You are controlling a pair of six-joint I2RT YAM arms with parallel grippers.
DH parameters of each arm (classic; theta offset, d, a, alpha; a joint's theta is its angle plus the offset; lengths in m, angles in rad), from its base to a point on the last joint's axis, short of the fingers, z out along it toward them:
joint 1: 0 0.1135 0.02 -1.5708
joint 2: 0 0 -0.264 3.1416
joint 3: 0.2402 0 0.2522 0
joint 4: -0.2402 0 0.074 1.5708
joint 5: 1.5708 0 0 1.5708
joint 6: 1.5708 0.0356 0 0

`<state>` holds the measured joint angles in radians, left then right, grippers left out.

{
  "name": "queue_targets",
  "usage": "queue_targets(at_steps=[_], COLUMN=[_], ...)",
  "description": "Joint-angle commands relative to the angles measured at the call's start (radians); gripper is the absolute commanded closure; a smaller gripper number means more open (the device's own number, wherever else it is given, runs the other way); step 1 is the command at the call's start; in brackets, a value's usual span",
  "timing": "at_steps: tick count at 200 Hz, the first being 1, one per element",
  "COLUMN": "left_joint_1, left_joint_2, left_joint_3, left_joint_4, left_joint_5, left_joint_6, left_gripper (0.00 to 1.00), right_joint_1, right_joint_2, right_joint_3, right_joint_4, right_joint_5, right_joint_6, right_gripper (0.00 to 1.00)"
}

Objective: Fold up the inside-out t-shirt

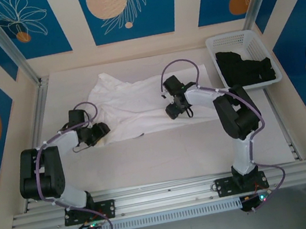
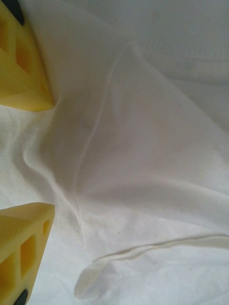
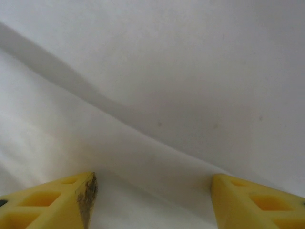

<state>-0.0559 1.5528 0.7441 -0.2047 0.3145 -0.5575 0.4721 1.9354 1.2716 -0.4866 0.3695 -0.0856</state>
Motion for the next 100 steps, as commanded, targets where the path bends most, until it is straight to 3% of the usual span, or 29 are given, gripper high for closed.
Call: queue_targets(at_steps=[1,73,100], left_joint_1=[0.008,0.014,0.016], left_joint_2=[0.019,-0.004,-0.036], left_joint_3=[-0.012,-0.024,-0.02], left_joint_4=[-0.017,-0.063,-0.079], left_joint_5=[0.011,-0.041,-0.07], left_joint_6=[0.013,0.032,0.034], left_gripper=[0.46,0.46,0.46], right_joint_1=[-0.011,-0.101,-0.129], right_joint_2=[0.036,0.133,0.109], right_joint_3=[0.056,0.254,0.267], right_joint_4=[0.002,-0.099,-0.129], right_joint_5=[0.038,0.123,0.105], right_joint_6=[-0.019,0.152,0.208], right_gripper=[0.37,0.62,0.63])
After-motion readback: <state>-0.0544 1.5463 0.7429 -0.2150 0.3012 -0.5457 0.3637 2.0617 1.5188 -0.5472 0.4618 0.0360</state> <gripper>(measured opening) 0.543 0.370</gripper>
